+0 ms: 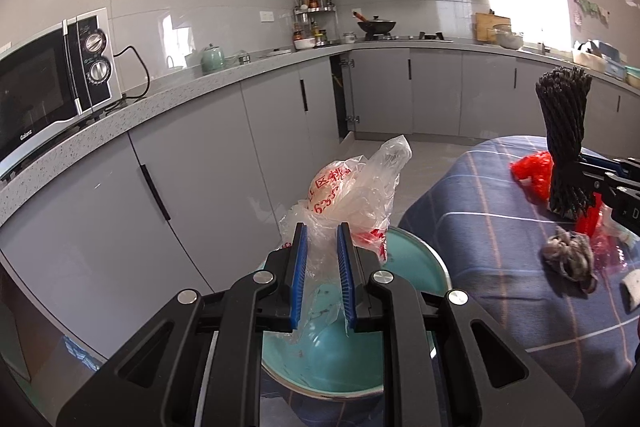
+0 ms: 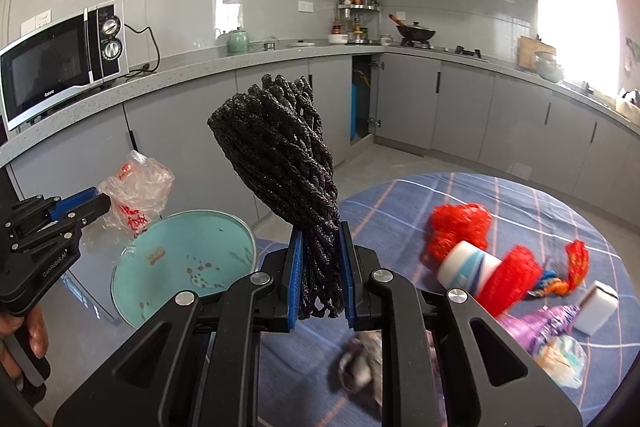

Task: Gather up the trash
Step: 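Carry the plastic bag and black rope over the teal bin with both tools, then open the left tool over the bin while the right tool releases the rope into it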

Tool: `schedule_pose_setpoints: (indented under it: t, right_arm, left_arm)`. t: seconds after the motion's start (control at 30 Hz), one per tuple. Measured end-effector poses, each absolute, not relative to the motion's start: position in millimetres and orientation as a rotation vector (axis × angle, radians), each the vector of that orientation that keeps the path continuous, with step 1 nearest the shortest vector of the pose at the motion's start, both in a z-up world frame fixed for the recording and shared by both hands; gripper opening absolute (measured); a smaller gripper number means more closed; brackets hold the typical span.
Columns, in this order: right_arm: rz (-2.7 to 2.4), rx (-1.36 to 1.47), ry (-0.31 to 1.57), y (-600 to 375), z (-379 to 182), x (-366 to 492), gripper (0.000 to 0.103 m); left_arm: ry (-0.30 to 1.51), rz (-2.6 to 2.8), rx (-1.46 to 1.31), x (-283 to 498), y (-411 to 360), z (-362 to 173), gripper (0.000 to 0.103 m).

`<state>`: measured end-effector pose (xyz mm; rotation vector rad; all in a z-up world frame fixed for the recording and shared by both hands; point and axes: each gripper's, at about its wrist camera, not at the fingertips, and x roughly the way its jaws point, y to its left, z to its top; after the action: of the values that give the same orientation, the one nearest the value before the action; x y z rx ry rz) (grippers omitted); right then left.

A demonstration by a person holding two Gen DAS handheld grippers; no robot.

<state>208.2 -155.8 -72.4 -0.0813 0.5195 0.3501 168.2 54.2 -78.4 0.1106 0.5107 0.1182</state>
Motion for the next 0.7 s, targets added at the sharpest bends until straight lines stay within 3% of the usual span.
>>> schedule_pose_setpoints:
  t: [0.7]
  right_arm:
    - [0.458, -0.146, 0.573, -85, -92, 243, 0.018]
  left_arm:
    - [0.533, 0.157, 0.072, 177, 83, -93, 0.019]
